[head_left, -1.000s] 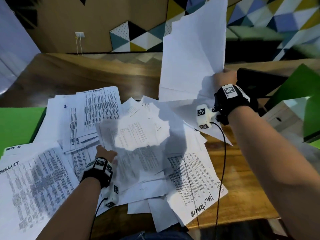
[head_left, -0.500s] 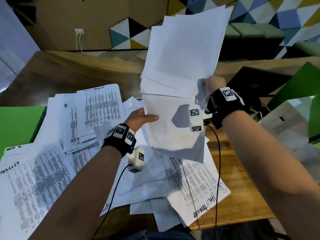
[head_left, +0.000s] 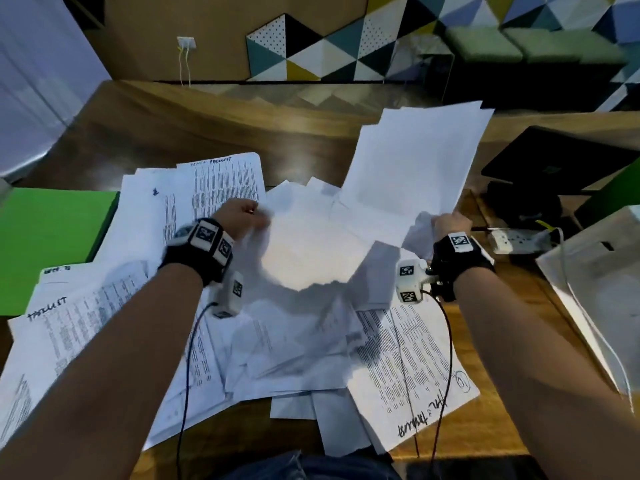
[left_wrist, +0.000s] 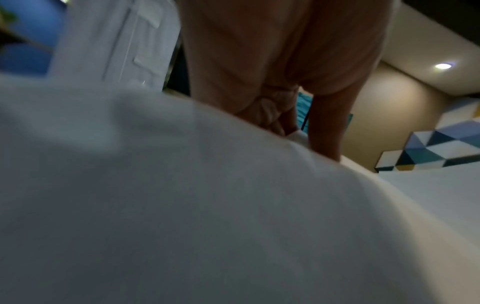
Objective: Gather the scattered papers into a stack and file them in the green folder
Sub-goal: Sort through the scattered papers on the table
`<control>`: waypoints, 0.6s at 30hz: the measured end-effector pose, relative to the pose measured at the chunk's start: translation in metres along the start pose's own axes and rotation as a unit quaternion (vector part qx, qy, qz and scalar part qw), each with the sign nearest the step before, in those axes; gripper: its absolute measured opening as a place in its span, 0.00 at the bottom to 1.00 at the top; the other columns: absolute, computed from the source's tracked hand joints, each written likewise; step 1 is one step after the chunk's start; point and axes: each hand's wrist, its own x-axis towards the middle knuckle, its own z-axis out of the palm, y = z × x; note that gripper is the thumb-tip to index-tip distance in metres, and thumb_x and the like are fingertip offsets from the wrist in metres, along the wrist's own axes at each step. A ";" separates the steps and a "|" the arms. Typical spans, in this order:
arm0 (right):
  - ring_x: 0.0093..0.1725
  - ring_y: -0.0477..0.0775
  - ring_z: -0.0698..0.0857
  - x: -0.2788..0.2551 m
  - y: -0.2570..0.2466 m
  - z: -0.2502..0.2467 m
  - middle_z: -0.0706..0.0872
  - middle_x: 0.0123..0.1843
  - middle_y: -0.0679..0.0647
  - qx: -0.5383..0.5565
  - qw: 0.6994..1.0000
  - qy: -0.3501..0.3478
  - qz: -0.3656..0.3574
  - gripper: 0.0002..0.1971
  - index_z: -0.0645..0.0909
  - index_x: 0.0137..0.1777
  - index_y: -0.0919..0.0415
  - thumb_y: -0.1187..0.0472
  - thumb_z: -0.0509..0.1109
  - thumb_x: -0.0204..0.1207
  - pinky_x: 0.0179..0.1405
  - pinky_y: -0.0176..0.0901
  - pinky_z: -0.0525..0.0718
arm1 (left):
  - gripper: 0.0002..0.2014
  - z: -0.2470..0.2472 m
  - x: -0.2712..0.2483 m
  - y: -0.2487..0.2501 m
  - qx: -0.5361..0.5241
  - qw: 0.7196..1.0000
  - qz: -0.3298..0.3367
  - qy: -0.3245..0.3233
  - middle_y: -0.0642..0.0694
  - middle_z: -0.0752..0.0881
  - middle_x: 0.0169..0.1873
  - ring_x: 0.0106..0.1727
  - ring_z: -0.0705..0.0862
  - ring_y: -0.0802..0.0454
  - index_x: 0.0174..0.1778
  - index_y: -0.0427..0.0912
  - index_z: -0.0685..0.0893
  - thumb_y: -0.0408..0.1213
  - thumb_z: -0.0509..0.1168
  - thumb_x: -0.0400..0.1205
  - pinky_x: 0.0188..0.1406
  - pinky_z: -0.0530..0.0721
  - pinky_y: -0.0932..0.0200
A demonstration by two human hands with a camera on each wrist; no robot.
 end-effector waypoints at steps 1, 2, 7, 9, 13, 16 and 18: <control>0.76 0.58 0.72 0.005 0.008 0.009 0.77 0.74 0.58 -0.022 0.999 -0.023 0.004 0.18 0.74 0.71 0.62 0.65 0.53 0.84 0.74 0.44 0.71 | 0.02 -0.012 0.004 0.006 0.049 0.999 0.001 0.015 0.39 0.78 0.30 0.28 0.73 0.49 0.40 0.38 0.84 0.32 0.70 0.76 0.26 0.68 0.65; 0.76 0.56 0.72 0.012 0.016 0.020 0.76 0.75 0.57 0.002 0.999 -0.034 0.017 0.18 0.74 0.72 0.62 0.66 0.53 0.84 0.74 0.42 0.71 | 0.05 -0.024 0.008 0.013 0.091 0.995 0.003 0.036 0.38 0.78 0.31 0.30 0.75 0.46 0.35 0.38 0.82 0.33 0.70 0.74 0.24 0.69 0.65; 0.63 0.56 0.82 0.016 0.032 0.059 0.78 0.72 0.65 0.273 0.951 -0.077 0.120 0.20 0.73 0.72 0.71 0.66 0.61 0.81 0.33 0.30 0.74 | 0.04 -0.066 0.023 0.056 0.136 0.982 0.023 0.128 0.37 0.80 0.41 0.43 0.78 0.43 0.43 0.35 0.81 0.33 0.64 0.78 0.42 0.74 0.56; 0.53 0.49 0.77 0.014 0.032 0.071 0.80 0.70 0.64 0.319 0.935 -0.095 0.124 0.19 0.75 0.71 0.71 0.67 0.62 0.81 0.36 0.34 0.77 | 0.04 -0.069 0.026 0.071 0.099 0.985 0.043 0.133 0.39 0.80 0.44 0.45 0.77 0.46 0.47 0.39 0.80 0.34 0.62 0.80 0.44 0.73 0.56; 0.54 0.48 0.78 0.018 0.030 0.091 0.82 0.55 0.56 0.381 0.906 -0.124 0.134 0.13 0.80 0.60 0.62 0.68 0.61 0.78 0.53 0.36 0.72 | 0.03 -0.060 0.020 0.103 -0.064 0.989 0.076 0.110 0.48 0.82 0.37 0.41 0.79 0.52 0.46 0.42 0.83 0.32 0.64 0.81 0.34 0.80 0.69; 0.41 0.50 0.82 0.012 0.023 0.090 0.83 0.42 0.53 0.409 0.893 -0.124 0.140 0.09 0.76 0.39 0.54 0.68 0.64 0.77 0.50 0.39 0.78 | 0.09 -0.049 0.020 0.111 -0.152 0.982 0.094 0.054 0.46 0.82 0.36 0.39 0.81 0.50 0.36 0.43 0.80 0.29 0.64 0.81 0.41 0.85 0.64; 0.35 0.44 0.77 0.009 0.017 0.088 0.75 0.37 0.46 0.421 0.889 -0.134 0.124 0.15 0.70 0.34 0.51 0.68 0.63 0.80 0.41 0.37 0.78 | 0.08 -0.041 0.022 0.107 -0.205 0.973 0.101 0.029 0.41 0.85 0.38 0.44 0.83 0.44 0.38 0.41 0.83 0.26 0.63 0.81 0.54 0.84 0.49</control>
